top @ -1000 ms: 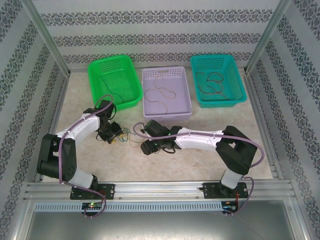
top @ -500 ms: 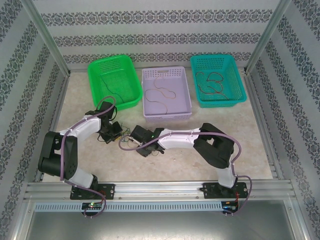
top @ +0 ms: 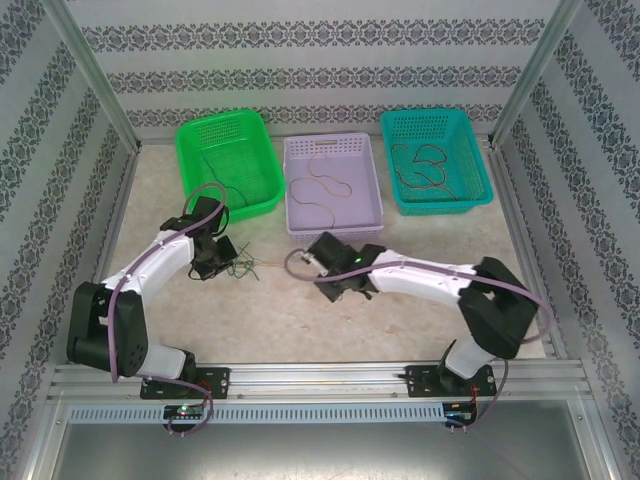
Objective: Untangle the cables
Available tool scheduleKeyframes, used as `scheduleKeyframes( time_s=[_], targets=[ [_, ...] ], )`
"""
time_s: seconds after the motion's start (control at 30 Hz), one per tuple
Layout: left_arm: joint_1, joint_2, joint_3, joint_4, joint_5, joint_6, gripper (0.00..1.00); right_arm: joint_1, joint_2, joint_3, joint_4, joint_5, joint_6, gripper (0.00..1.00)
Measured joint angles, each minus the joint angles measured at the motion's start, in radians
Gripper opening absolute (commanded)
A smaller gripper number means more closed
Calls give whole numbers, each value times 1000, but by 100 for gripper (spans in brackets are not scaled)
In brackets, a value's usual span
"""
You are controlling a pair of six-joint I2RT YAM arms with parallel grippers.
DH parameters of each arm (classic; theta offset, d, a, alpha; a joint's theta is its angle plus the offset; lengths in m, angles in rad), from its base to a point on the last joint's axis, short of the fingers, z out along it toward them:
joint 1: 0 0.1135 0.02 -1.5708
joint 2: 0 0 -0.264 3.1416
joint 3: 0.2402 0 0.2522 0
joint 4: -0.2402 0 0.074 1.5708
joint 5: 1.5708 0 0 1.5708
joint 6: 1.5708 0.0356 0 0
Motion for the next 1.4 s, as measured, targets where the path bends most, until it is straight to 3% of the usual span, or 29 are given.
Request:
scheduleKeyframes(
  time_s=[0.23,0.43,0.63,0.87,0.97,1.13,1.4],
  targets=[
    [-16,-6,42,-19,60,19,0,-167,-108,-25,6,-97,64,0],
    [-23,-27,56,-20,91,28,0,-248,-126,-25,-18,-147,128,0],
    [6,-24,55,-97,-42,37,0,-405,-218,-66,-130,-101,202,0],
    [6,-2,13,-103,-31,51,5,-399,-225,-56,-170,-129,208,0],
    [4,-26,-3,-103,-19,46,0,-394,-212,-56,-190,-127,208,0],
    [5,-67,-3,-117,-46,44,0,-399,-195,-43,-238,-94,211,0],
    [-5,-72,0,-155,-85,26,0,-477,-195,-36,-248,-109,230,0]
  ],
)
